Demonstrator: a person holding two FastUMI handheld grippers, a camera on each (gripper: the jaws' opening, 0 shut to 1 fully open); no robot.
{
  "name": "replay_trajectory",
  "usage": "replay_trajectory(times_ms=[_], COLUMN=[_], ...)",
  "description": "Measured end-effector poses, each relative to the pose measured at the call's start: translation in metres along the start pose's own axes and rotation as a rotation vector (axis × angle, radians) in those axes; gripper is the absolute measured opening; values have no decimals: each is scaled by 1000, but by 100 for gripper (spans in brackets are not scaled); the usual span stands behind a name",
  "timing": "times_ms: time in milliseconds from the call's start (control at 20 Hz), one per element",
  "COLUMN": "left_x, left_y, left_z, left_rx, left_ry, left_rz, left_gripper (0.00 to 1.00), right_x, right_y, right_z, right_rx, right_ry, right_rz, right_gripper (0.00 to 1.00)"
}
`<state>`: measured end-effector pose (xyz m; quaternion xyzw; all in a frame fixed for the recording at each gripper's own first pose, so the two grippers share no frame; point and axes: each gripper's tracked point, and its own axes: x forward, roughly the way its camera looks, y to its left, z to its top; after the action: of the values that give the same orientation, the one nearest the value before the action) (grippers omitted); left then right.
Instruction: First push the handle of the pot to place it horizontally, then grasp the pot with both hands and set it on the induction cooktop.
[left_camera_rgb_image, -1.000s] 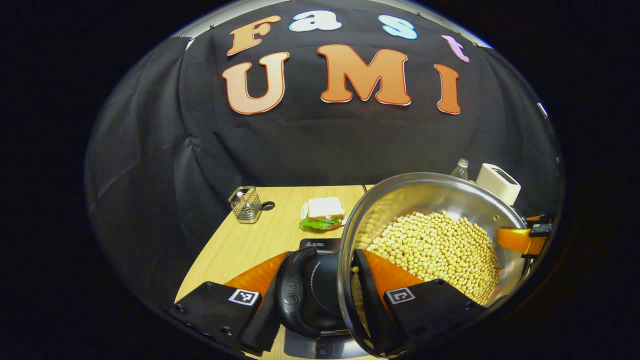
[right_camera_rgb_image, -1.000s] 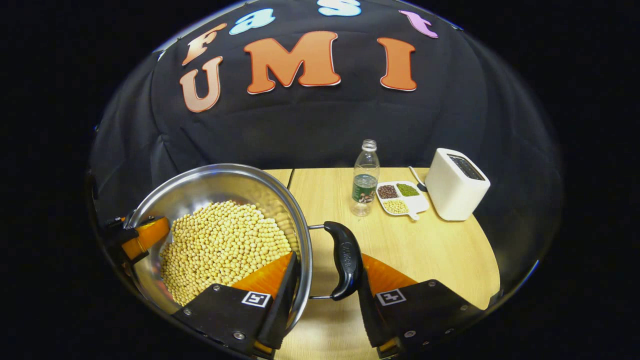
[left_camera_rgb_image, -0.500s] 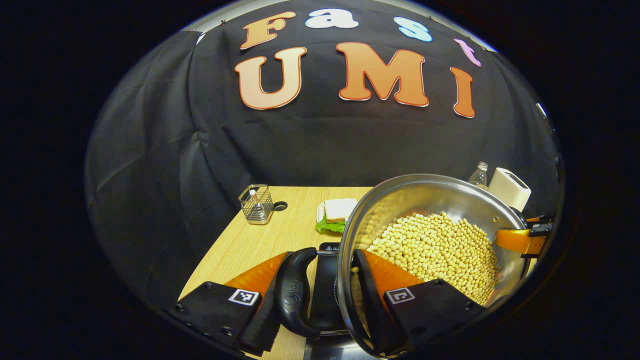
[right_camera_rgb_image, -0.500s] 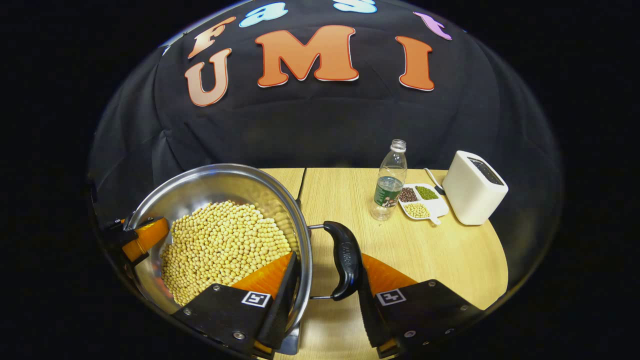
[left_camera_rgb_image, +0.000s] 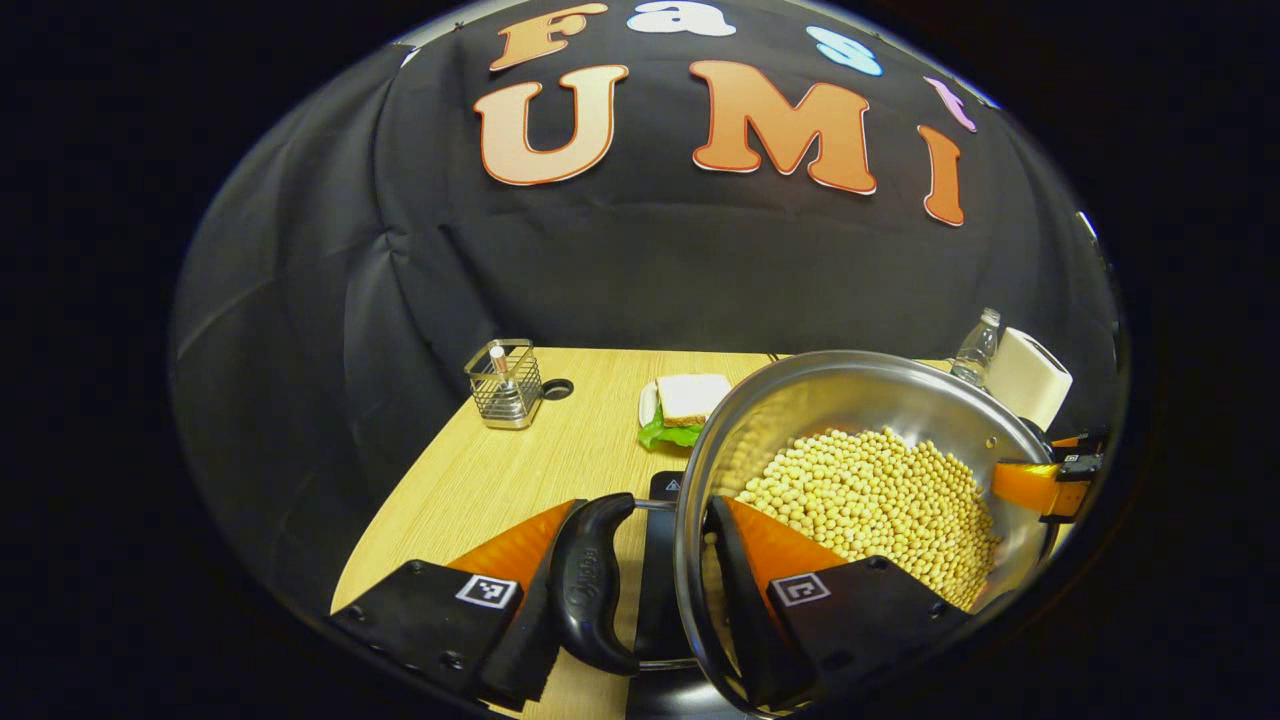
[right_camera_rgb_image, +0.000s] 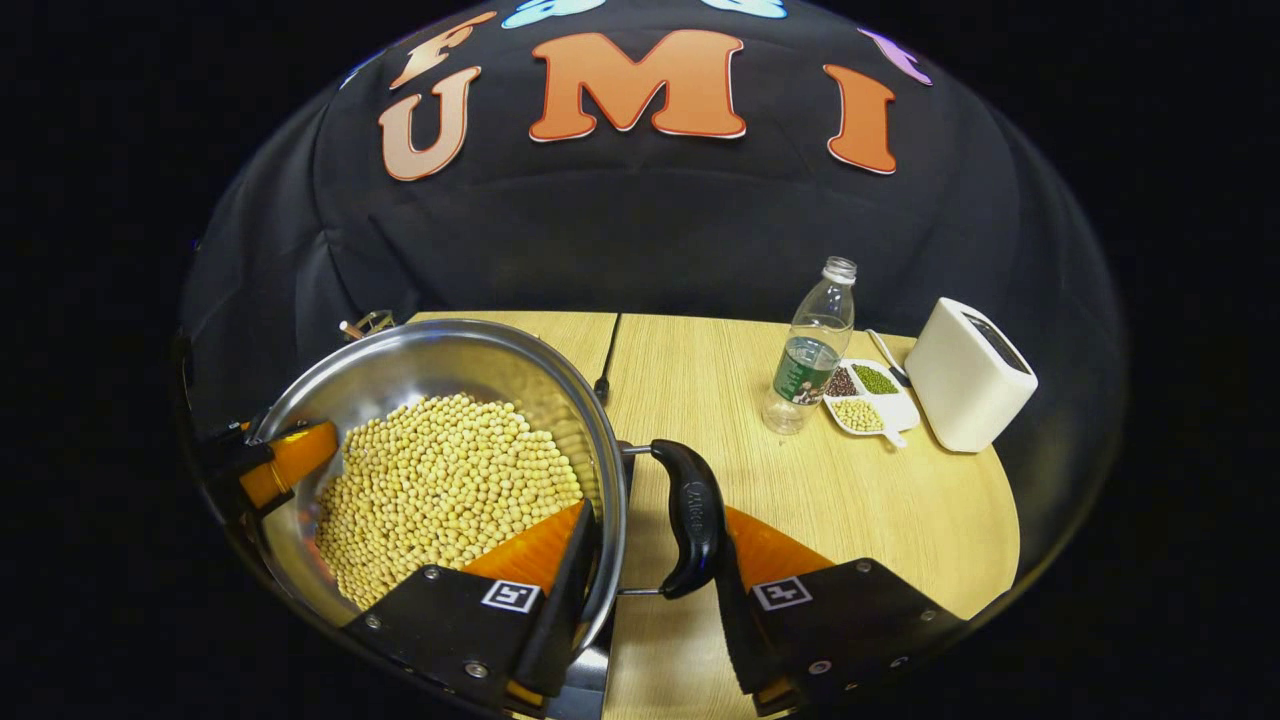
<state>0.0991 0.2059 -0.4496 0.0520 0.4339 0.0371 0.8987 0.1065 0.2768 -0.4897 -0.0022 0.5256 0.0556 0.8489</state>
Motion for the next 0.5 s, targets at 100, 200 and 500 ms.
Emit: replay_trajectory(times_ms=[100, 200, 500], left_x=[6, 11, 26], left_y=[1, 3, 8], left_z=[-4, -8, -20], left_rx=[-4, -6, -37], left_ry=[2, -7, -5], left_rz=[-3, -4, -9], left_gripper=[78, 78, 78], right_x=[1, 7, 21], right_y=[1, 4, 10], right_z=[-3, -7, -15], right_rx=[0, -1, -6], right_ry=[9, 27, 40], right_rz=[0, 2, 2], right_gripper=[63, 63, 63])
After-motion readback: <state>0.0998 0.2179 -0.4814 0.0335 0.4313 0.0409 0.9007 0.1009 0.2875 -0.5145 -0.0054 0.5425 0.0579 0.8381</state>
